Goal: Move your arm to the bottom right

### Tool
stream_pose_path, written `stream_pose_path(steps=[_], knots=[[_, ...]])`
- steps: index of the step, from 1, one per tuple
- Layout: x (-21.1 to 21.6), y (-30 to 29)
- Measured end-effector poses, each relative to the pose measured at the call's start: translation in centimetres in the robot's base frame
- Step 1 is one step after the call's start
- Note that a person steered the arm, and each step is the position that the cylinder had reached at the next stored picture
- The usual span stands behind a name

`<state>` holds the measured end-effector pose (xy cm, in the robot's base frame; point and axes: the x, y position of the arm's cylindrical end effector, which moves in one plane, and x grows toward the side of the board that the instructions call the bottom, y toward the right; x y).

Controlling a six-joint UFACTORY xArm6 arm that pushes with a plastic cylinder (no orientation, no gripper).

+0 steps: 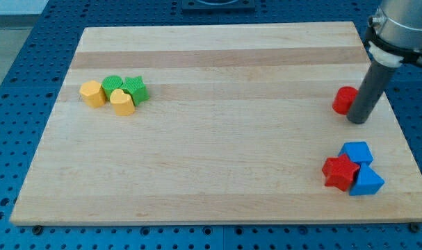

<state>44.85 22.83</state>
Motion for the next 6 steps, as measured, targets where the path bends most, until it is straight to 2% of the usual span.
stream_pose_path(steps=[3,6], knots=[[-4.6,0.0],[3.2,1.1]])
